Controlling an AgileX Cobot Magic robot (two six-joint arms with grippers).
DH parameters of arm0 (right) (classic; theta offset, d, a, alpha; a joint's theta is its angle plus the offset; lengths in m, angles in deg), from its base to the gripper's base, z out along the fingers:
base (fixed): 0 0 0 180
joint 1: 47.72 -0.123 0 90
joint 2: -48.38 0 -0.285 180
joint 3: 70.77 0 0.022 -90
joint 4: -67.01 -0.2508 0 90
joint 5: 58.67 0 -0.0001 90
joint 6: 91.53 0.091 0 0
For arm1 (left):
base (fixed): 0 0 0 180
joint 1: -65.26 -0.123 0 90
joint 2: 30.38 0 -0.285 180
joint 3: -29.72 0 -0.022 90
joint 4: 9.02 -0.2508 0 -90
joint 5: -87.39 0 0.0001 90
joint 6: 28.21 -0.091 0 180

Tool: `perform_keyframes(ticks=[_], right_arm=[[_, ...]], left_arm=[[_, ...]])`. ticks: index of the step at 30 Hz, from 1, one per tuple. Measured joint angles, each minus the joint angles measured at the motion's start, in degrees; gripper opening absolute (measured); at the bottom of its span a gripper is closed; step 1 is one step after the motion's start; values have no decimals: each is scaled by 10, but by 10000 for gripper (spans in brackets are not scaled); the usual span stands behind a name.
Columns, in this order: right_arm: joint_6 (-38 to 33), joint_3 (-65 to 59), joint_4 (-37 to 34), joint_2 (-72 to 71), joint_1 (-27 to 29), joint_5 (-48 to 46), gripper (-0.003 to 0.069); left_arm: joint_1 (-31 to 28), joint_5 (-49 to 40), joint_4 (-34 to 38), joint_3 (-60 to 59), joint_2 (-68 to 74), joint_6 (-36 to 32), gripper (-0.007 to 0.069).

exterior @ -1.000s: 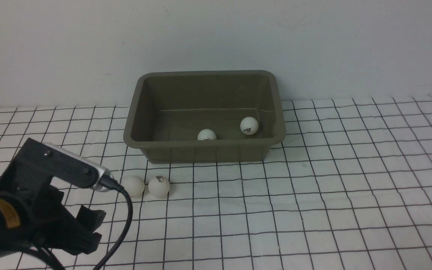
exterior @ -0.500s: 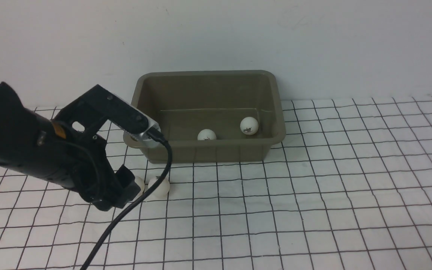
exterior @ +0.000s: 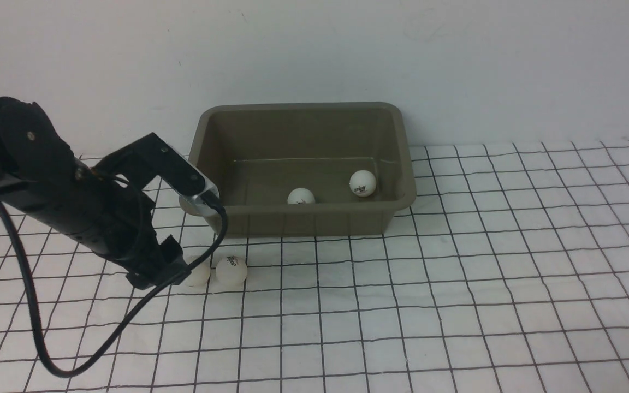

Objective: Put the table tennis balls into the box on the white checkered tablecloth.
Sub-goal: 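Reach for and grasp a ping pong ball on the table beside the basket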

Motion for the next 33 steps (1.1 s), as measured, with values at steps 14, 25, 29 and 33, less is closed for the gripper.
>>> perform_keyframes(ticks=[14,25,29,33], right_arm=[[0,0,0,0,0,0,503],[0,0,0,0,0,0,503],[0,0,0,0,0,0,503],[0,0,0,0,0,0,503]], left_arm=[[-1,94,22,9,97,-67,545],[-2,142,50,13,143,-102,545],[-2,158,59,13,147,-104,496],[-2,167,66,14,147,-106,296]])
